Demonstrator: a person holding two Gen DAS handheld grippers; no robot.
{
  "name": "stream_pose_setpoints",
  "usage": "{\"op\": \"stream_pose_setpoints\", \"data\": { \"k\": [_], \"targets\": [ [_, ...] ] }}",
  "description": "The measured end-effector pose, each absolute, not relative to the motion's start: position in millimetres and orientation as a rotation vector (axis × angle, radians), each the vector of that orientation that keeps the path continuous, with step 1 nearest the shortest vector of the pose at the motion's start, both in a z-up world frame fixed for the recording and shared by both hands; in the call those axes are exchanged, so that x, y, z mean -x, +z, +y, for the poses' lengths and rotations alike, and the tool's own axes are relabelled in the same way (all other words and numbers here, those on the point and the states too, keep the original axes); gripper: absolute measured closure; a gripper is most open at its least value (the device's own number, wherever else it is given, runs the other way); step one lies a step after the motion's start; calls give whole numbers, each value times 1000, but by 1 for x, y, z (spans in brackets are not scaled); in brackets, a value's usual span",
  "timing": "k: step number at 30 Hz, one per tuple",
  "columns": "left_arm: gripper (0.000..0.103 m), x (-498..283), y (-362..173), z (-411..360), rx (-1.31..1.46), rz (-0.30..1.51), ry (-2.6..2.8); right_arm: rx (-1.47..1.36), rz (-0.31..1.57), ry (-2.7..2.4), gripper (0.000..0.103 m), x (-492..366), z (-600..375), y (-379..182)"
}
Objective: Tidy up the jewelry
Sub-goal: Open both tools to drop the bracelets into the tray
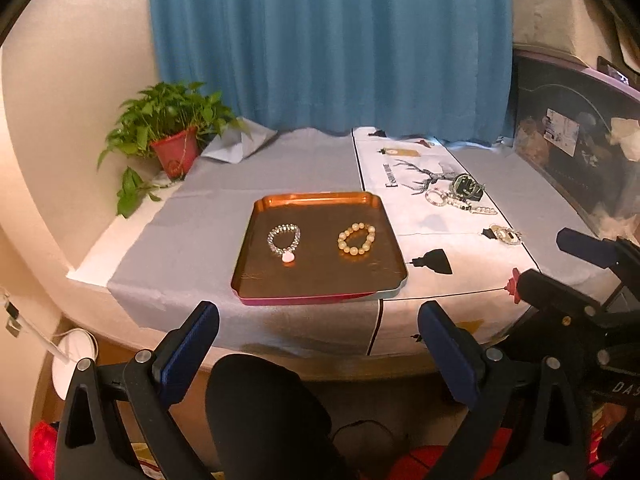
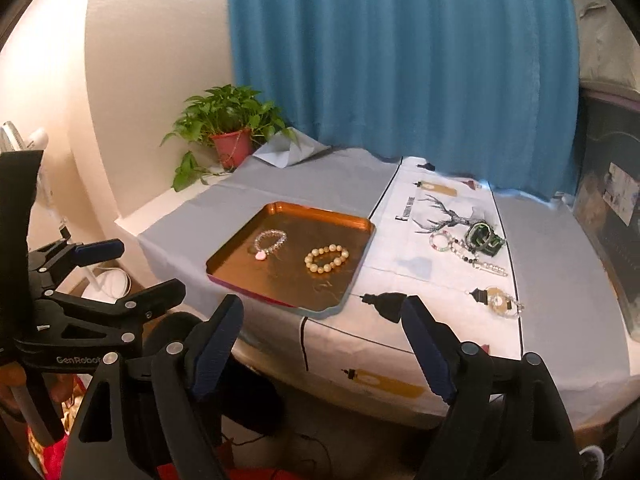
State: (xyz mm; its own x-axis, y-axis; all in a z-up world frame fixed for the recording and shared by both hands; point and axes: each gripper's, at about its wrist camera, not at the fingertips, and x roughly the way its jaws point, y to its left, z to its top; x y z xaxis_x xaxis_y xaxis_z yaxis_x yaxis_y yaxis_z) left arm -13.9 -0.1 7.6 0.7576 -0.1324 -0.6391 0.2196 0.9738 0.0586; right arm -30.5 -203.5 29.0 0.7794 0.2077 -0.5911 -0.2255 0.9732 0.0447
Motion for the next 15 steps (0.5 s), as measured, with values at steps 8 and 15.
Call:
{"op": "stream_pose_setpoints", "data": {
  "k": [8, 15],
  "targets": [
    [4, 27, 21, -4, -142, 649, -196, 32, 610, 217, 21, 45, -207, 34],
    [3, 28, 25, -8, -154, 634, -195, 27, 604, 210, 21, 47, -211, 37]
  ]
}}
